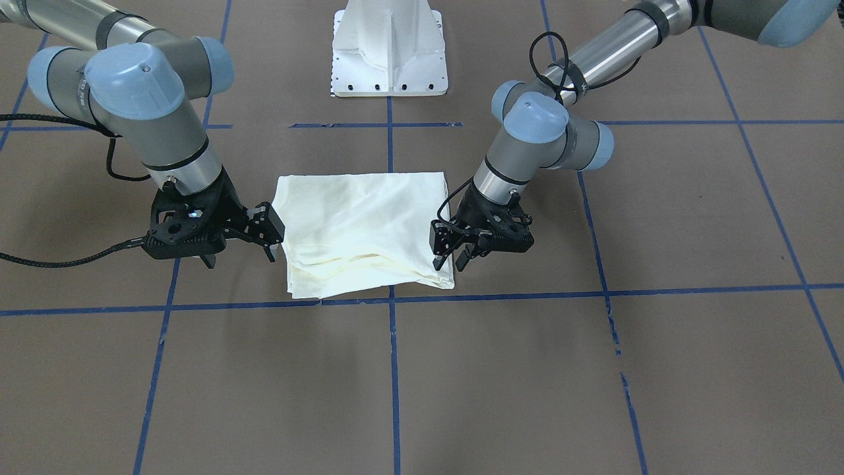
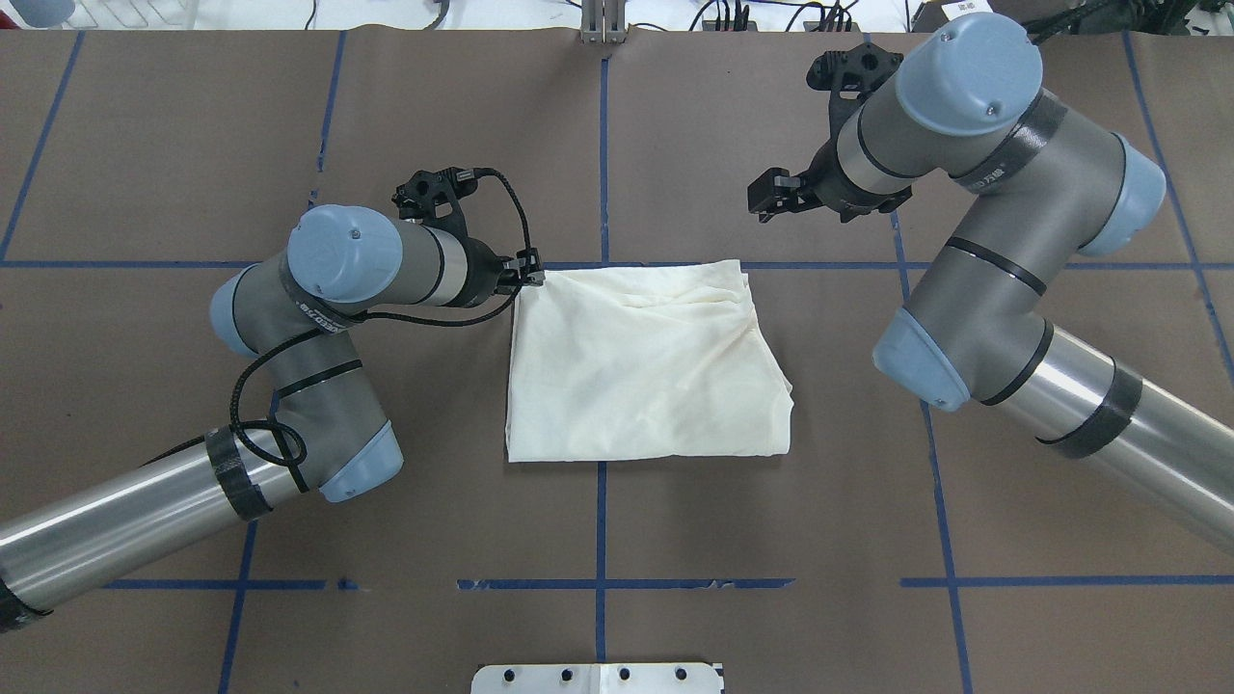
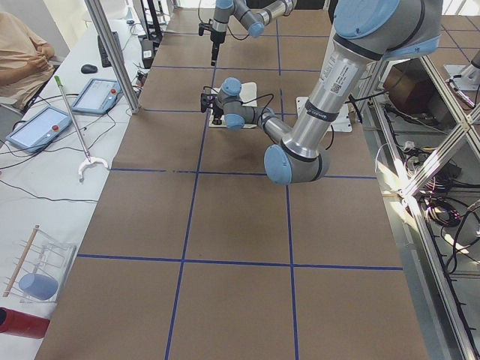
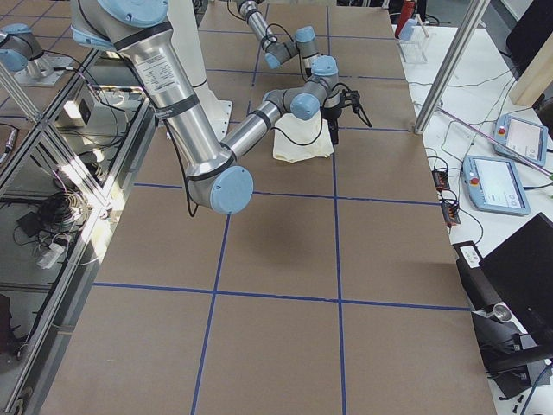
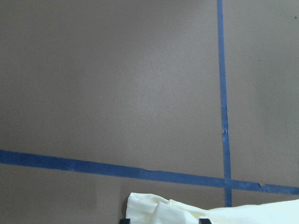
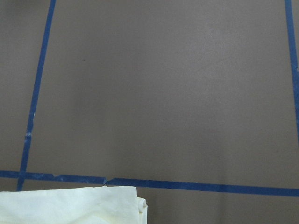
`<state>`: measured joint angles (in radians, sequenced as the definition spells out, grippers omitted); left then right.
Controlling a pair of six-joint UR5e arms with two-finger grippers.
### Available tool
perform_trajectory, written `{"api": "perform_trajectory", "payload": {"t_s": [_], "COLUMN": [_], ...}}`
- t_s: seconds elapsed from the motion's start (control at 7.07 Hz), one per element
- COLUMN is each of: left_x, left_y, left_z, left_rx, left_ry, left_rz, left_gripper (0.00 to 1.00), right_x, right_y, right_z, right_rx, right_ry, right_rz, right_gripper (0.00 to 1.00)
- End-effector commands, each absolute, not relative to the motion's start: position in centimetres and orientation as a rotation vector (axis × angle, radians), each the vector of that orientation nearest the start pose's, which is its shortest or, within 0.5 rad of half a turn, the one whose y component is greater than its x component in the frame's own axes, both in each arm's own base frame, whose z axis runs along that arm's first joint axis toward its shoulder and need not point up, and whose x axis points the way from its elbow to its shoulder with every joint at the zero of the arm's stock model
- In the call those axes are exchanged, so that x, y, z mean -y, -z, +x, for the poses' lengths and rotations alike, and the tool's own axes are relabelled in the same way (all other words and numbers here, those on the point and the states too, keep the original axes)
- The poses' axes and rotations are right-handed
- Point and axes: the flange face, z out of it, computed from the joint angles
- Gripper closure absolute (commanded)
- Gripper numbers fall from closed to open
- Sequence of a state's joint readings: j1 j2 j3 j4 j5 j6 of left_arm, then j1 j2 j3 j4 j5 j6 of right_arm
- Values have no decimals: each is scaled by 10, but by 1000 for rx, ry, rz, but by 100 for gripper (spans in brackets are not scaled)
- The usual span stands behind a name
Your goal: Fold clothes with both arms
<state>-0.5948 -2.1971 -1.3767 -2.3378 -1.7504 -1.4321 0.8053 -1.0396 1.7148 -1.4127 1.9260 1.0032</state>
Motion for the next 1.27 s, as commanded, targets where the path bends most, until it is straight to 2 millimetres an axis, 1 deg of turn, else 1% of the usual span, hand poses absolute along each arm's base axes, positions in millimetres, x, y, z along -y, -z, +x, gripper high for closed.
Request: {"api": "perform_trajectory", "payload": {"t_s": [0.0, 0.14, 0.42, 0.57, 0.71, 0.85, 1.13], "left_x": [506, 505, 504, 506, 507, 507, 511], "left_y": [-288, -289, -296, -308, -313, -320, -322], "left_z": [547, 548, 544, 539, 537, 535, 530], "left_rx": [-1174, -1173, -1160, -1140, -1126, -1118, -1113], "left_ry": [294, 288, 281, 262, 224, 225, 232], "left_rz": [284, 285, 291, 303, 329, 328, 332], "left_gripper": [70, 100, 100, 100, 100, 100, 100], "right_x": [543, 542, 542, 542, 543, 542, 541], "right_y": [-273, -274, -274, -275, -275, -276, -280], "right_z": [-384, -384, -384, -385, -386, -386, -387], "right_rx": [848, 847, 848, 847, 845, 844, 840], "right_ry": [-76, -78, -79, -78, -79, -78, -78], "right_rz": [263, 262, 261, 259, 260, 258, 253], "right_gripper": [0, 0, 0, 0, 0, 0, 0]}}
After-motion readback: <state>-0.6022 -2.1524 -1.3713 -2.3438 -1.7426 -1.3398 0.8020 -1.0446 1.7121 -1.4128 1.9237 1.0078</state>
